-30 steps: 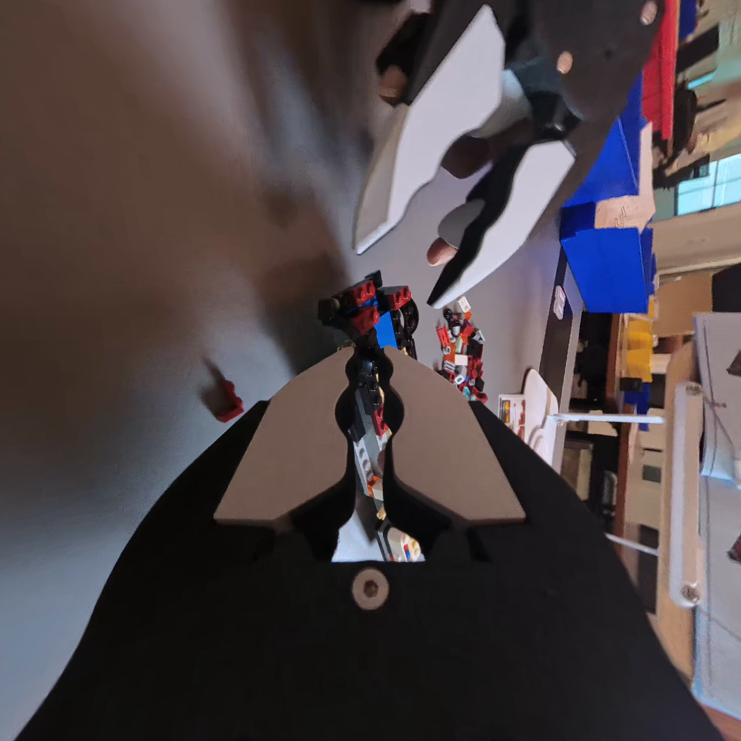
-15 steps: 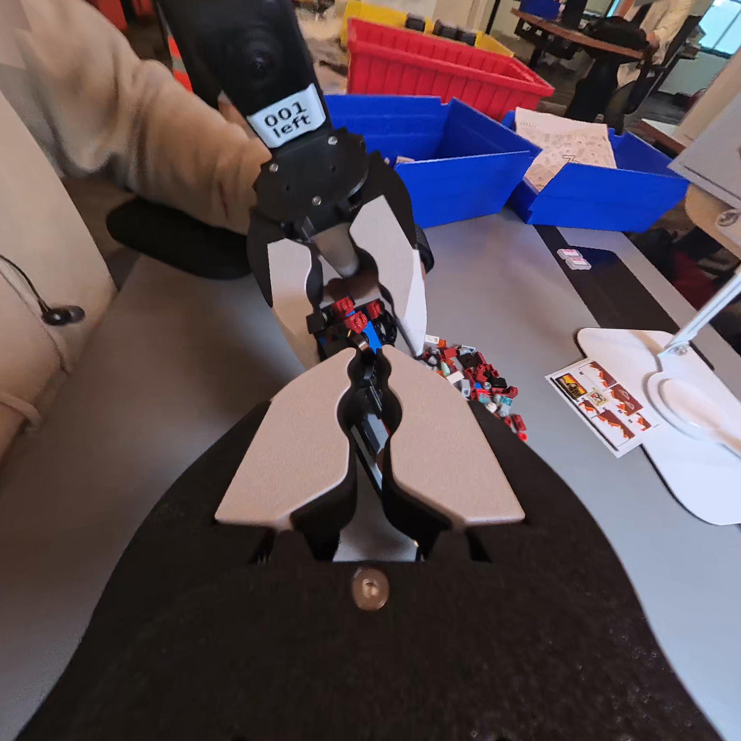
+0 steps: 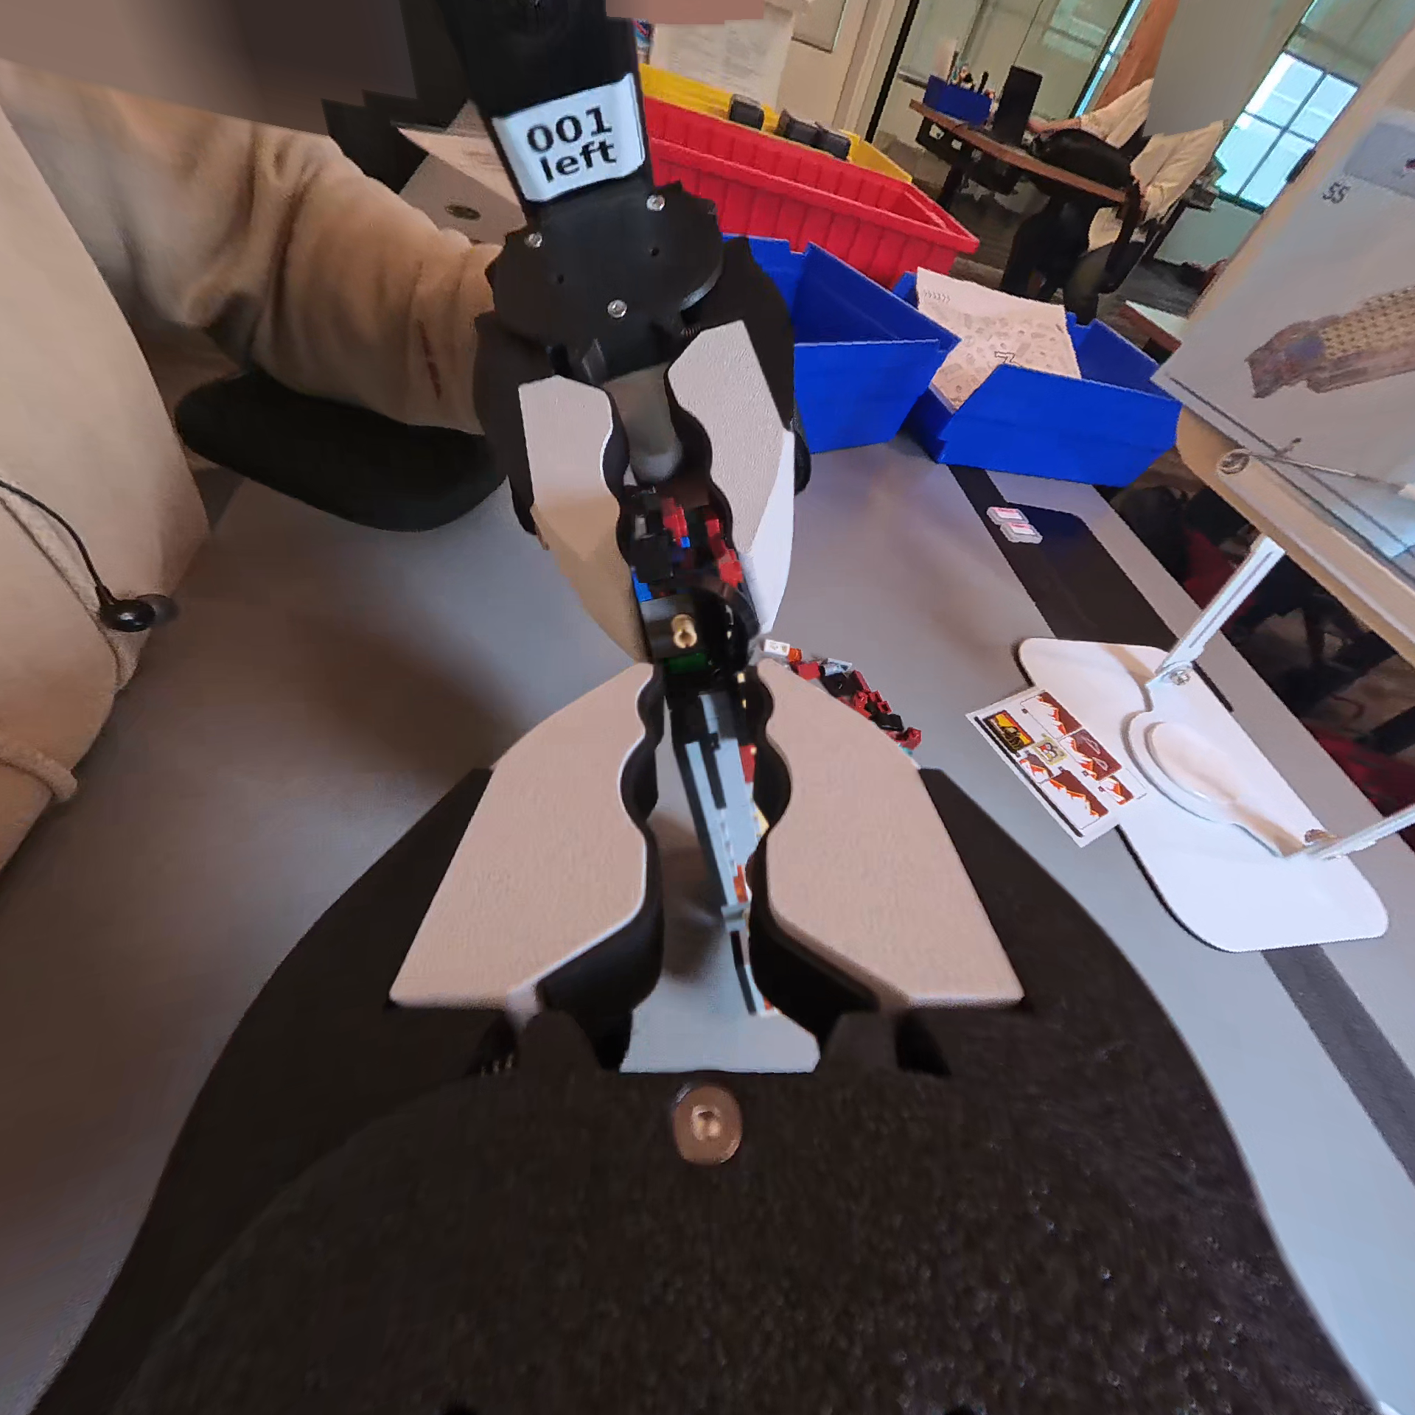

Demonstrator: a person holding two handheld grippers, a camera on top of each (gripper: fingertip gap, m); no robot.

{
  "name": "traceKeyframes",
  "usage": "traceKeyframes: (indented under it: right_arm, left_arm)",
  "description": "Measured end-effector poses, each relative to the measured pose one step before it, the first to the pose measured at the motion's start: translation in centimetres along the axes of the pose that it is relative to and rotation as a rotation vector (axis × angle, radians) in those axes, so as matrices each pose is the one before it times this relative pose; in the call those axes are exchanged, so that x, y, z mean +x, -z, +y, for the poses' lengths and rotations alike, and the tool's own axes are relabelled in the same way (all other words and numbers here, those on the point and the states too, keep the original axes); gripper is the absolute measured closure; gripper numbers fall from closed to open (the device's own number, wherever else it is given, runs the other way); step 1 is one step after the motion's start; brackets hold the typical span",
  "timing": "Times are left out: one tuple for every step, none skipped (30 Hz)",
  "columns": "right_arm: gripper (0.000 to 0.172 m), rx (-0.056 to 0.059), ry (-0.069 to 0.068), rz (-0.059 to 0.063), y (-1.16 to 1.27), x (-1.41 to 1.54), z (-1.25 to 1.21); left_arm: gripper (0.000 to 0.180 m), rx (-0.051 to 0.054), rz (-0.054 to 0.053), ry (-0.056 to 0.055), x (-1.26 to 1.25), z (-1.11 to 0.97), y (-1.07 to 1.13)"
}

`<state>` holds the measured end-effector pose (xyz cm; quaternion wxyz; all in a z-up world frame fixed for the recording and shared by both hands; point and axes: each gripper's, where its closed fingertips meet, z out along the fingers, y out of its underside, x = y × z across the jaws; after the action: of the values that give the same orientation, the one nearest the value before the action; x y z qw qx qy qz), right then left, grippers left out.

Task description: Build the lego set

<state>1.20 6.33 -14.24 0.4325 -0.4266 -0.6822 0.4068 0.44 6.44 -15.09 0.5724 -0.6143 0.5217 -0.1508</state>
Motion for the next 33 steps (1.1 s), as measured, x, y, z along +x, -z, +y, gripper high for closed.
traceKeyframes:
  right_arm:
    - [0.150,-0.0059,0.0193,0.0054,-0.032,-0.079,-0.079]
    - [0.148,-0.0096,0.0223,0.0067,-0.145,-0.098,-0.003]
    - [0.146,-0.0093,0.0209,0.0097,-0.273,-0.023,0.040]
    - [0.143,-0.0049,0.0160,0.0029,-0.341,-0.044,0.032]
    - [0.141,0.0045,0.0080,-0.0035,-0.358,-0.065,-0.033]
    - [0.140,0.0079,0.0007,-0.0060,-0.370,-0.034,-0.042]
    - [0.138,0.0059,-0.0037,-0.0043,-0.371,0.058,-0.005]
    - [0.138,-0.0004,-0.0022,-0.0127,-0.348,-0.046,0.079]
    - [0.138,-0.0041,-0.0024,-0.0237,-0.330,-0.216,0.101]
    - [0.139,-0.0033,-0.0038,-0.0032,-0.277,0.041,0.051]
    - [0.141,0.0038,0.0015,0.0000,-0.176,0.086,-0.044]
    - [0.141,0.0058,-0.0040,-0.0065,-0.120,-0.001,-0.088]
    - [0.141,0.0041,-0.0115,-0.0063,-0.132,0.012,-0.099]
    - [0.141,0.0036,-0.0104,-0.0035,-0.113,0.045,-0.125]
    - [0.141,-0.0010,-0.0061,-0.0043,-0.108,0.052,-0.102]
    - [0.141,-0.0080,-0.0060,-0.0039,-0.100,0.076,-0.033]
    - [0.142,-0.0109,-0.0081,0.0012,-0.097,0.138,0.010]
    - [0.142,-0.0069,-0.0076,0.0039,-0.086,0.145,0.016]
    - [0.142,-0.0002,-0.0107,-0.0024,-0.040,0.056,-0.001]
    - [0.142,0.0040,-0.0181,-0.0060,0.054,0.056,0.012]
    - [0.142,0.0066,-0.0216,-0.0008,0.125,0.185,0.037]
    - [0.142,0.0086,-0.0195,-0.0027,0.213,0.225,0.048]
    - [0.142,0.0102,-0.0172,-0.0092,0.289,0.149,0.055]
    - [0.142,0.0097,-0.0165,-0.0112,0.339,0.093,0.059]
    - [0.142,0.0069,-0.0061,-0.0089,0.370,0.022,0.084]
    - [0.142,0.0021,0.0018,-0.0004,0.395,-0.009,0.133]
    - [0.142,-0.0014,0.0036,-0.0027,0.365,-0.191,0.125]
    - [0.142,-0.0024,0.0085,-0.0042,0.321,-0.385,0.092]
    - [0.142,-0.0050,0.0162,-0.0087,0.274,-0.581,0.062]
    - [0.142,-0.0078,0.0197,-0.0085,0.207,-0.681,0.010]
    - [0.142,-0.0072,0.0191,-0.0029,0.153,-0.640,-0.054]
    - [0.142,-0.0033,0.0175,0.0017,0.091,-0.591,-0.120]
    - [0.142,-0.0048,0.0188,0.0007,0.036,-0.595,-0.072]
  left_arm:
    - [0.153,-0.0123,-0.0030,-0.0043,-0.038,-0.081,0.210]
    - [0.153,-0.0121,0.0034,0.0006,0.076,-0.054,0.155]
    - [0.153,-0.0118,0.0085,0.0023,0.129,-0.033,0.126]
    - [0.153,-0.0070,0.0027,0.0001,0.047,-0.083,0.103]
    - [0.153,-0.0022,0.0140,0.0097,0.170,-0.129,0.090]
    - [0.153,-0.0002,0.0179,0.0131,0.201,-0.102,0.072]
    - [0.153,0.0046,0.0125,0.0120,0.151,-0.124,0.050]
    - [0.153,0.0017,0.0076,0.0119,0.080,-0.040,0.038]
    - [0.154,0.0034,0.0043,0.0094,0.034,0.006,0.041]
    - [0.154,0.0054,0.0021,0.0060,0.027,0.023,0.062]
    - [0.154,0.0069,-0.0017,0.0055,-0.012,0.020,0.111]
    - [0.154,0.0060,-0.0009,0.0076,-0.036,0.035,0.142]
    - [0.154,0.0081,-0.0014,0.0105,-0.062,0.009,0.157]
    - [0.154,0.0133,-0.0064,0.0095,-0.133,-0.059,0.159]
    - [0.154,0.0142,-0.0049,0.0110,-0.123,-0.045,0.129]
    - [0.154,0.0101,-0.0041,0.0126,-0.115,0.009,0.100]
    - [0.153,0.0079,-0.0121,0.0098,-0.230,0.036,0.097]
    - [0.150,0.0111,-0.0219,0.0070,-0.345,-0.012,0.134]
    - [0.146,0.0100,-0.0086,0.0094,-0.168,0.021,0.173]
    - [0.141,-0.0001,0.0075,0.0170,-0.006,0.176,0.201]
    - [0.138,0.0012,-0.0022,0.0162,-0.173,0.210,0.273]
    - [0.137,0.0091,-0.0051,0.0091,-0.194,0.136,0.370]
    - [0.137,0.0069,-0.0025,0.0096,-0.168,0.130,0.431]
    - [0.137,-0.0009,-0.0065,0.0085,-0.191,0.200,0.423]
    - [0.137,-0.0049,-0.0121,0.0027,-0.181,0.261,0.402]
    - [0.137,-0.0037,-0.0104,-0.0001,-0.052,0.337,0.365]
    - [0.137,-0.0051,-0.0062,0.0002,0.083,0.454,0.299]
    - [0.137,-0.0108,-0.0030,-0.0012,0.175,0.594,0.238]
    - [0.137,-0.0149,-0.0023,-0.0016,0.215,0.683,0.183]
    - [0.137,-0.0168,0.0005,-0.0023,0.265,0.734,0.113]
    - [0.137,-0.0185,0.0031,-0.0025,0.337,0.745,0.043]
    - [0.137,-0.0147,0.0056,-0.0011,0.389,0.654,-0.009]
    - [0.137,-0.0114,0.0132,0.0012,0.528,0.535,-0.078]
